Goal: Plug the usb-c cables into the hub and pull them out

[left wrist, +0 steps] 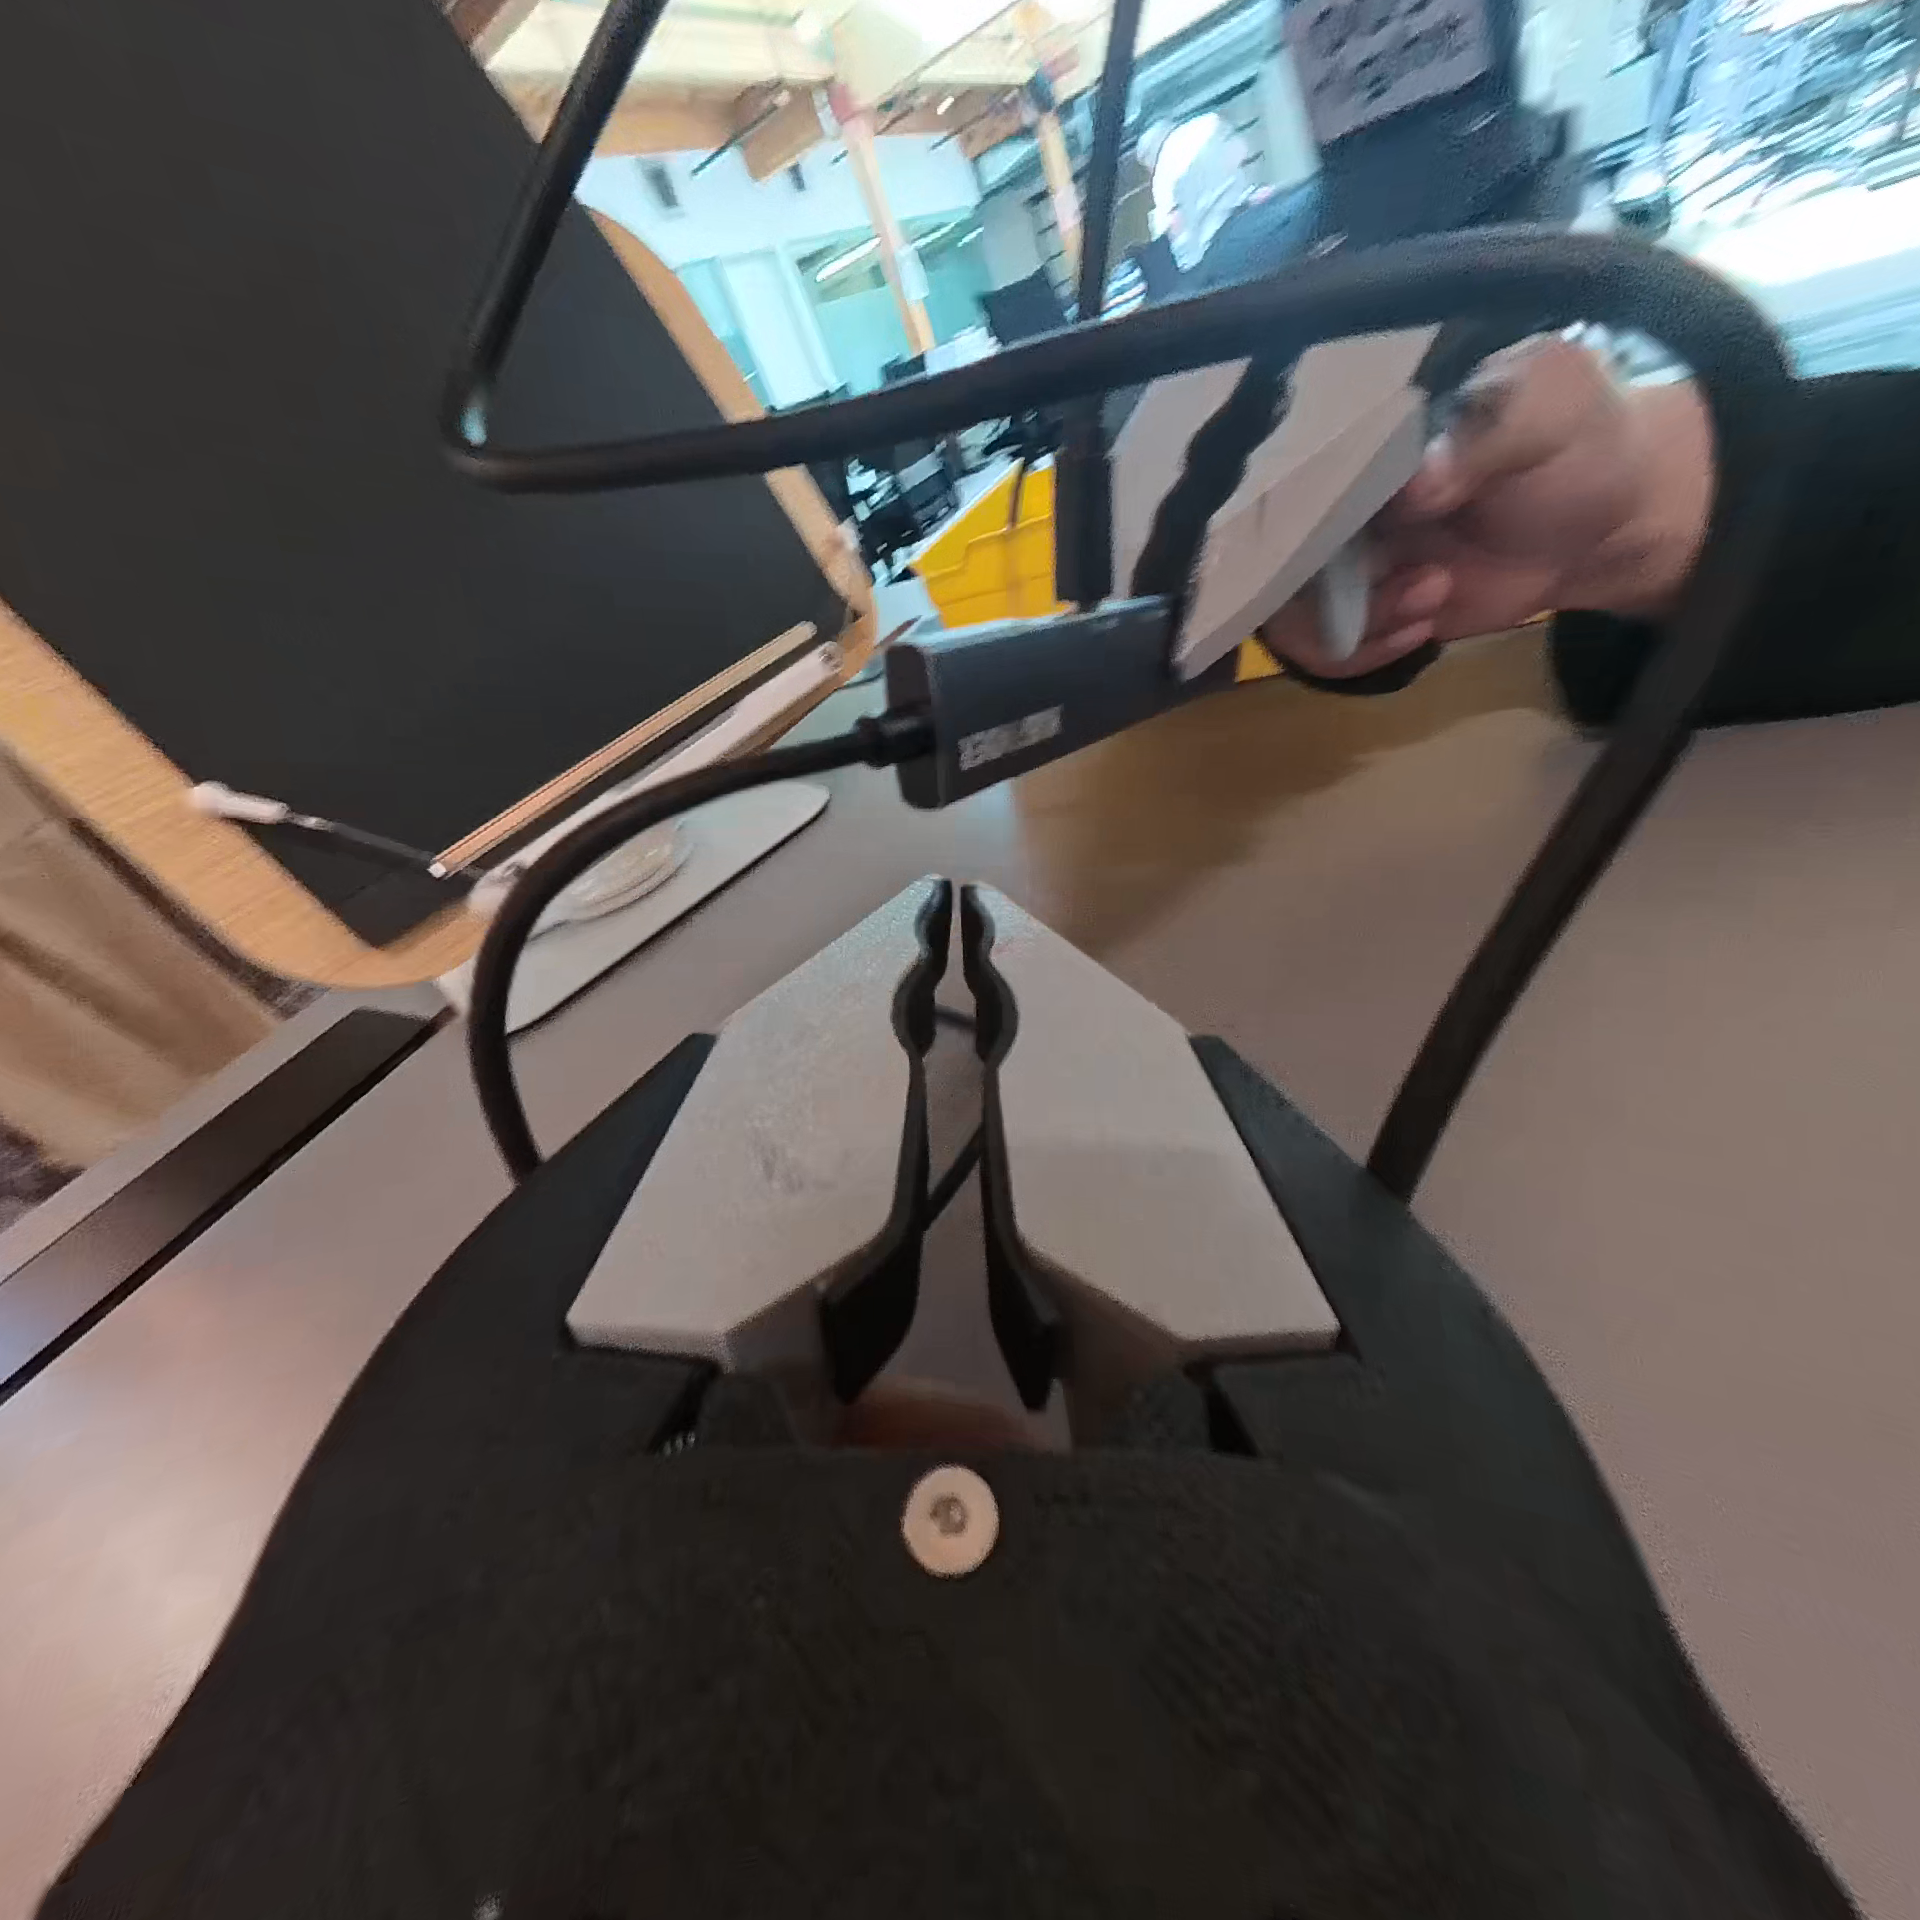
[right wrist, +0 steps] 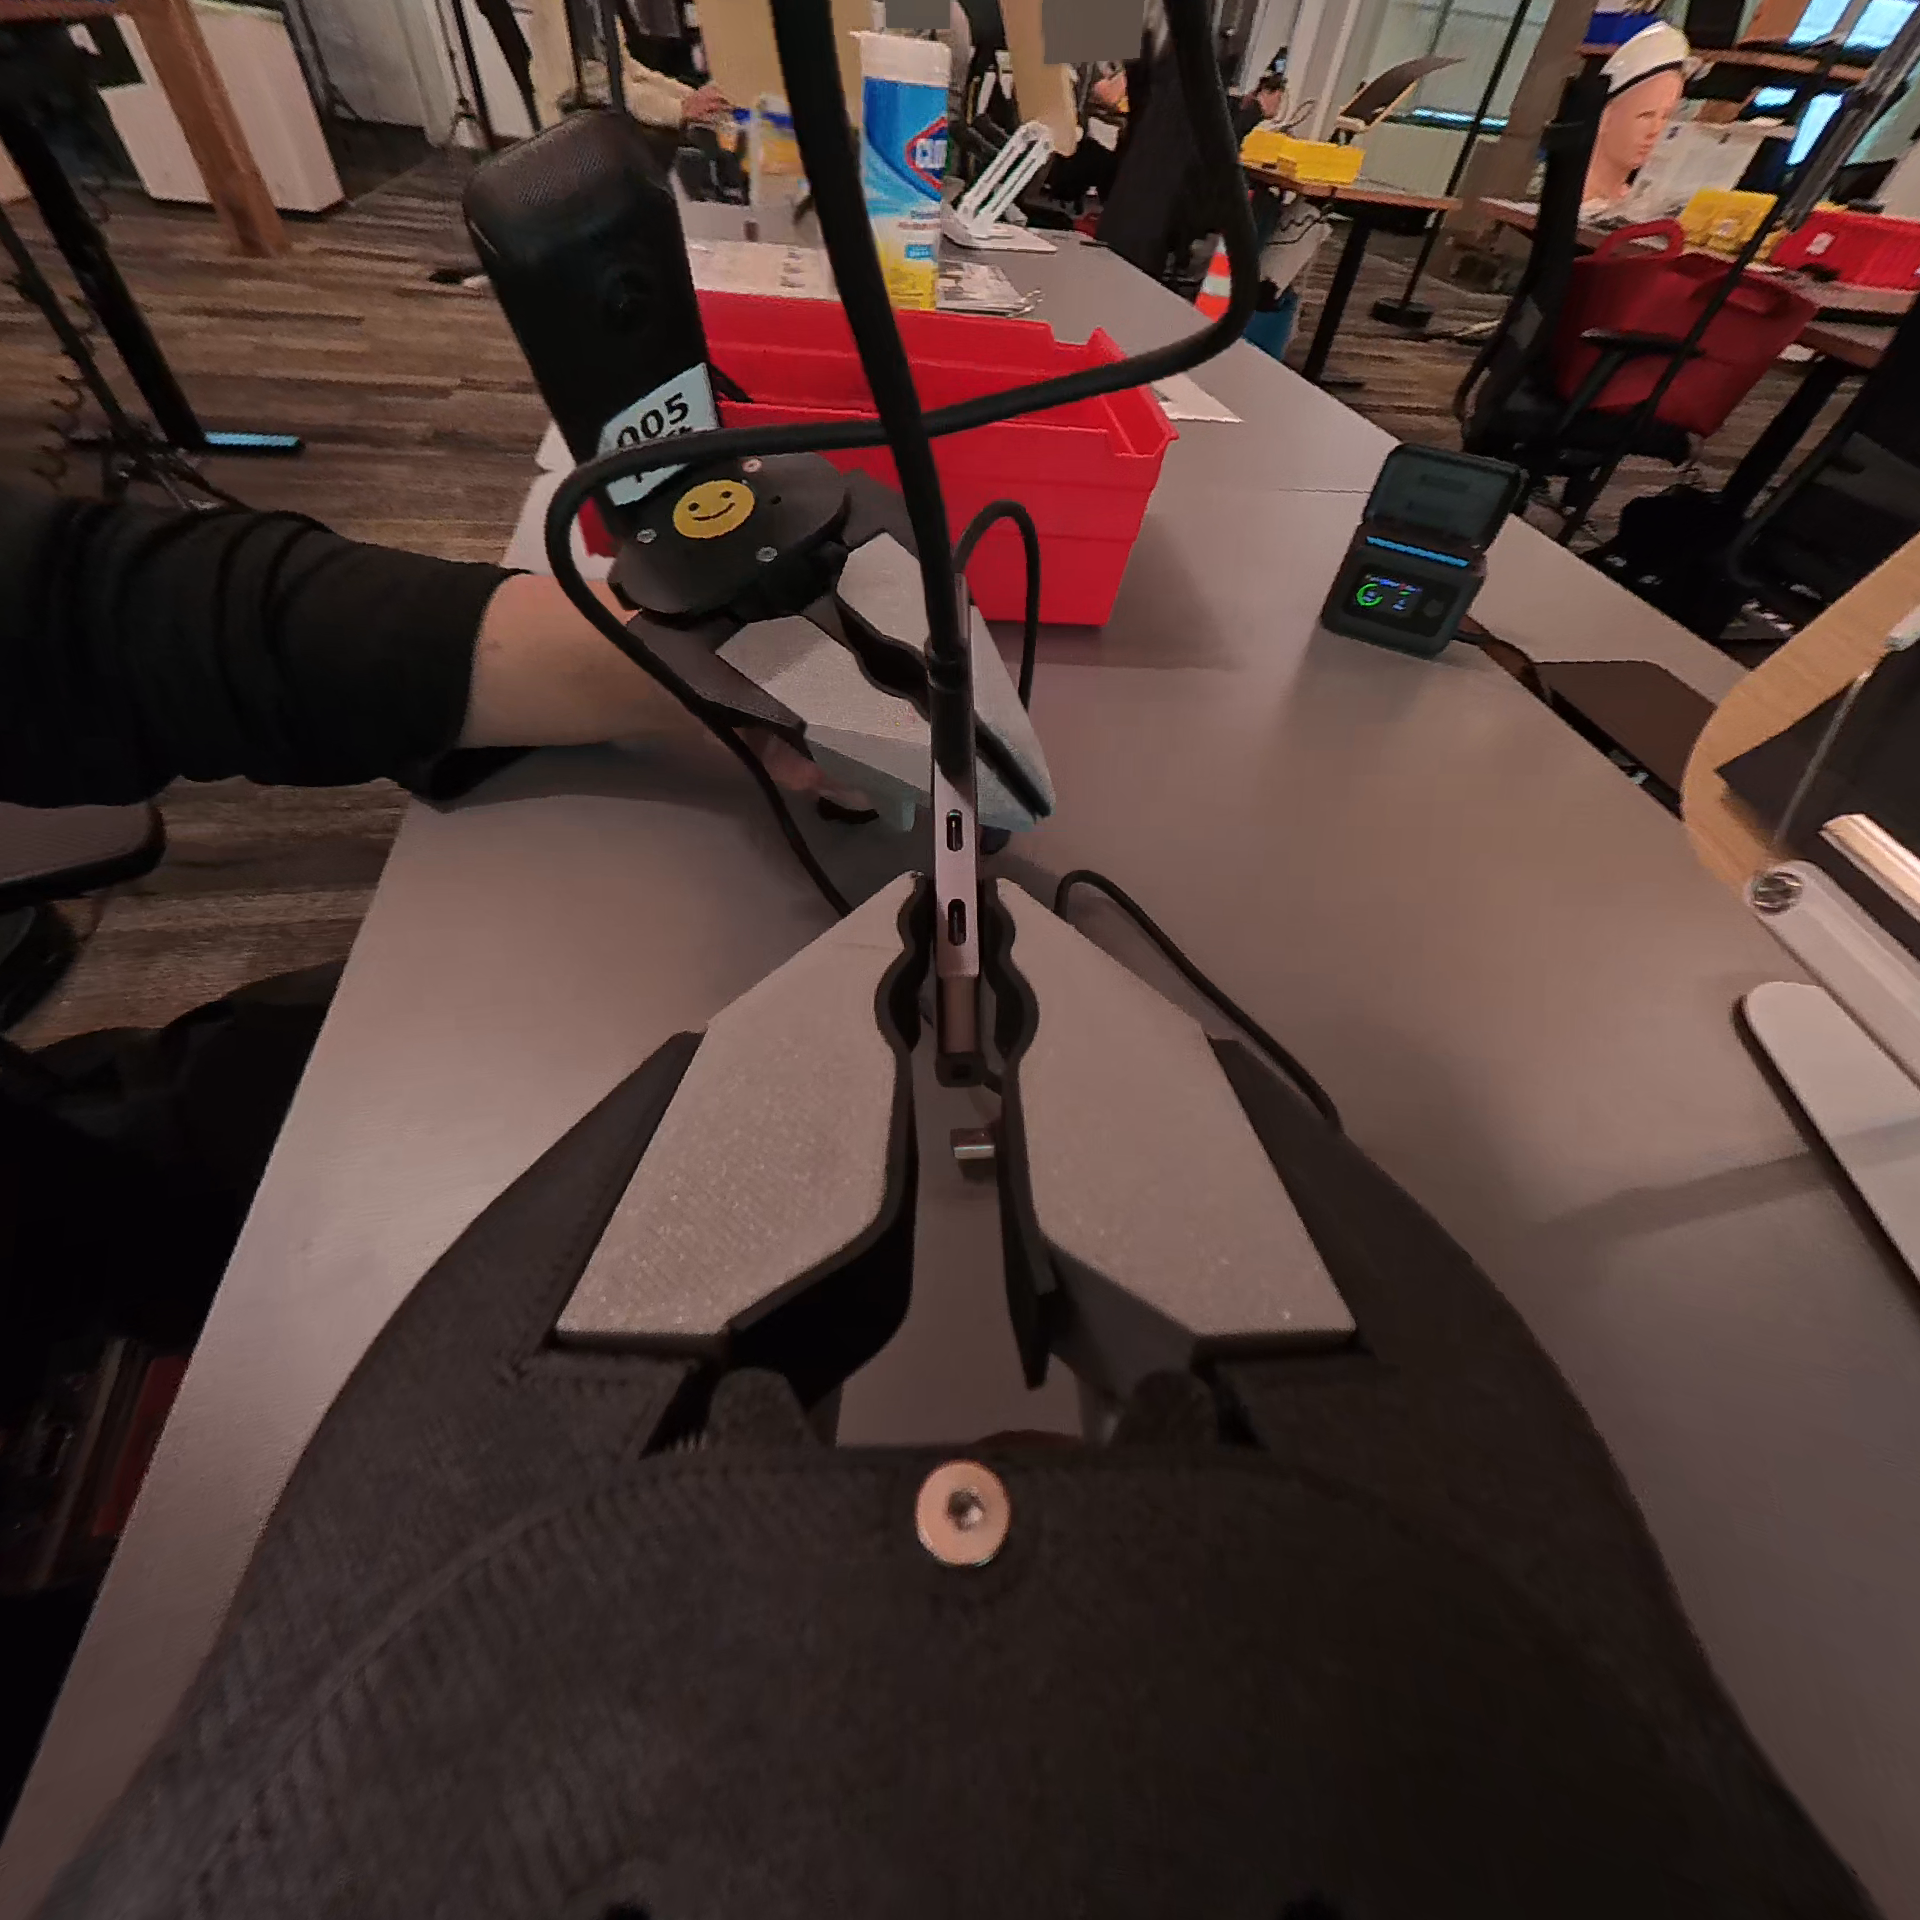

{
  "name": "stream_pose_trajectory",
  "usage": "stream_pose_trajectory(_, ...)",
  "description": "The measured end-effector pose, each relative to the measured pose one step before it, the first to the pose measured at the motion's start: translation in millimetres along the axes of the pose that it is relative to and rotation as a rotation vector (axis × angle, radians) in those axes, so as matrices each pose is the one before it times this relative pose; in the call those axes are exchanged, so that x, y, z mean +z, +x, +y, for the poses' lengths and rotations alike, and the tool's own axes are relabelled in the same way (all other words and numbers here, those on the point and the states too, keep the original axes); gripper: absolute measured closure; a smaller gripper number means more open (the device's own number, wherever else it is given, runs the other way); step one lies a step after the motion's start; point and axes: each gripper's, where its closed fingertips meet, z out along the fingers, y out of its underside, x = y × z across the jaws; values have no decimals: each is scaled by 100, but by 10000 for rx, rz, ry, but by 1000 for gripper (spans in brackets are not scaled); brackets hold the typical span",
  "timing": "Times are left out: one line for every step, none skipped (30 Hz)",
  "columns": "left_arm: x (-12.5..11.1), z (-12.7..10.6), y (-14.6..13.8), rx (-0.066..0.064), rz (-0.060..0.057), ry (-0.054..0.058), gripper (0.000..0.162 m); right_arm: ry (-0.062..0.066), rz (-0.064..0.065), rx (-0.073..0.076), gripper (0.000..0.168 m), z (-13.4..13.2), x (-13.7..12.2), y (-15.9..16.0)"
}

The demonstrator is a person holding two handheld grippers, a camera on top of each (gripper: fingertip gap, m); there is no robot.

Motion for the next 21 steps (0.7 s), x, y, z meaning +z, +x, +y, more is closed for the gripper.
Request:
stream_pose_trajectory(30, 360, -633, 5, -335, -217, 162, 12, 189, -74, 163, -52, -47, 238)
stream_pose_trajectory(13, 303, -647, -5, -352, -175, 162, 18, 157, -76, 163, -58, -56, 188)
stream_pose_trajectory(26, 330, -658, -8, -357, -203, 162, 34, 125, -61, 163, -78, -51, 147)
stream_pose_trajectory(55, 402, -767, -15, -430, -241, 162, 27, 134, -57, 163, -58, -52, 166)
stream_pose_trajectory(48, 365, -789, 25, -454, -217, 162, 15, 162, -80, 163, -50, -49, 198)
stream_pose_trajectory(40, 309, -726, 62, -416, -161, 162, 19, 153, -82, 163, -50, -36, 183)
stream_pose_trajectory(30, 269, -566, 51, -317, -140, 162, 29, 171, -74, 163, -61, -40, 206)
stream_pose_trajectory(39, 257, -560, 39, -324, -141, 162, 25, 189, -96, 163, -78, -60, 225)
stream_pose_trajectory(58, 376, -643, 83, -357, -207, 162, 40, 229, -116, 163, -109, -92, 259)
stream_pose_trajectory(52, 380, -511, 142, -268, -193, 162, 76, 284, -93, 163, -168, -109, 350)
stream_pose_trajectory(12, 217, -239, 168, -141, -94, 162, 96, 248, -33, 163, -164, -99, 362)
stream_pose_trajectory(-1, 209, -231, 229, -185, -87, 162, 30, 231, -2, 163, -140, -83, 398)
stream_pose_trajectory(14, 192, -264, 217, -218, -80, 162, -69, 289, -85, 163, -215, -130, 462)
stream_pose_trajectory(15, 136, -237, 114, -170, -53, 162, -85, 362, -231, 163, -438, -214, 499)
stream_pose_trajectory(6, 76, -218, -7, -108, -27, 162, -80, 353, -307, 163, -630, -281, 480)
stream_pose_trajectory(-8, 28, -285, -113, -89, 10, 162, -132, 305, -324, 163, -699, -288, 491)
stream_pose_trajectory(-56, 17, -301, -166, -69, 19, 162, -184, 248, -340, 163, -710, -287, 500)
stream_pose_trajectory(-114, -84, -443, -112, -150, 74, 162, -175, 286, -396, 163, -760, -335, 662)
stream_pose_trajectory(-183, -191, -600, -15, -262, 128, 162, -188, 356, -414, 163, -732, -345, 918)
stream_pose_trajectory(-178, -134, -582, 0, -228, 79, 162, -238, 335, -321, 163, -637, -338, 1068)
stream_pose_trajectory(-146, -38, -489, -49, -149, 25, 162, -156, 310, -211, 163, -713, -390, 1176)
